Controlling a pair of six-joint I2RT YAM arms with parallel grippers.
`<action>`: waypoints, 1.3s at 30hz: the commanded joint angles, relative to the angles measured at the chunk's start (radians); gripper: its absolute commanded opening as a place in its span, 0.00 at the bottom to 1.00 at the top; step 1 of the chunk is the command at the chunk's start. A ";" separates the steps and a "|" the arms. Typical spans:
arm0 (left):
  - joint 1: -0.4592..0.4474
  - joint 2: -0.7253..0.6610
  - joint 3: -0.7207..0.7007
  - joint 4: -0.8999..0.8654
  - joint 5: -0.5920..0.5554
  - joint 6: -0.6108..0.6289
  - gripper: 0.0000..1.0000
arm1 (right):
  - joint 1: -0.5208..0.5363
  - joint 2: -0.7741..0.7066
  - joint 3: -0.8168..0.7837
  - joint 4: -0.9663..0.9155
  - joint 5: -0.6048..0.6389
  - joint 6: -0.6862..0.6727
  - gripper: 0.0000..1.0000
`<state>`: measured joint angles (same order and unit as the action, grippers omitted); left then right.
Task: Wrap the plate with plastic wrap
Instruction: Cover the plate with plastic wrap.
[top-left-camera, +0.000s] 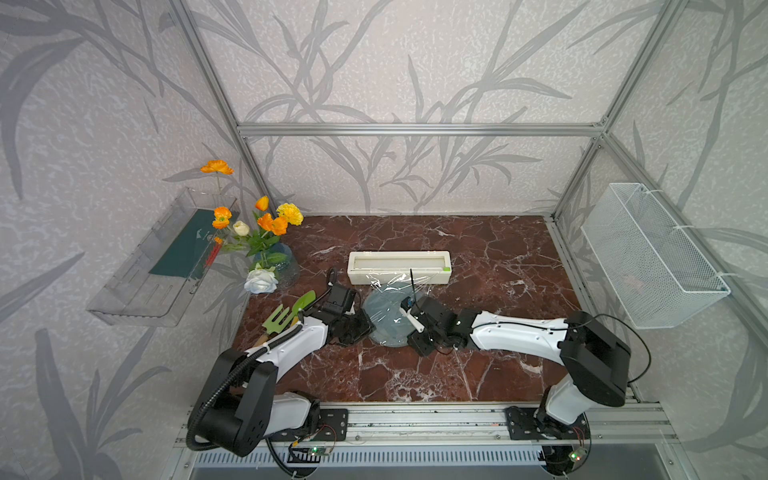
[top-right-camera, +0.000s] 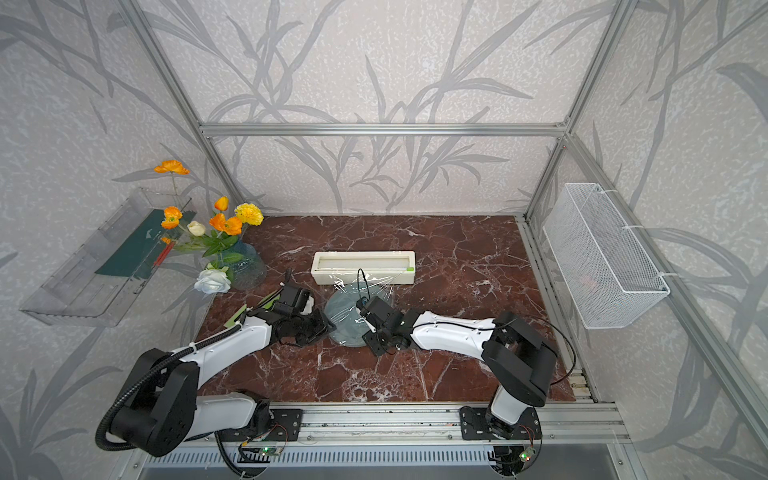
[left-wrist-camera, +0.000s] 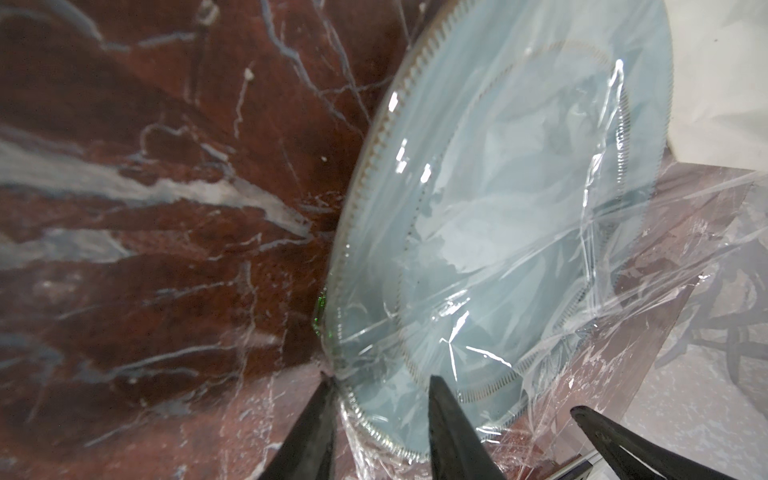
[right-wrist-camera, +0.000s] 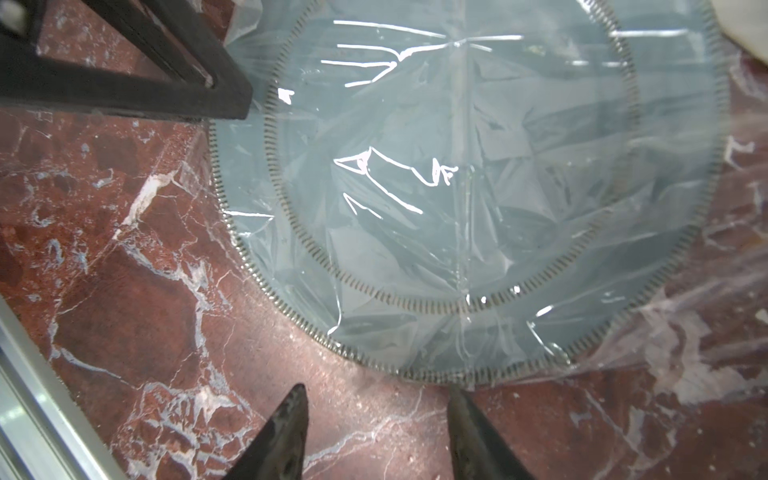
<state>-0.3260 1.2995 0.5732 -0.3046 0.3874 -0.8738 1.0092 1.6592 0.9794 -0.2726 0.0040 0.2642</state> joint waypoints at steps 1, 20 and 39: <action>0.004 -0.011 -0.007 -0.015 -0.008 0.006 0.36 | 0.006 0.030 0.038 -0.011 -0.001 -0.058 0.54; 0.004 -0.028 -0.007 -0.035 -0.012 0.013 0.36 | 0.006 0.132 0.117 -0.034 0.014 -0.134 0.26; 0.003 -0.050 -0.007 -0.042 -0.024 0.006 0.36 | 0.047 -0.034 -0.007 0.006 -0.137 -0.006 0.00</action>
<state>-0.3260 1.2747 0.5728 -0.3290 0.3843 -0.8669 1.0306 1.6604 1.0042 -0.2817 -0.0700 0.2100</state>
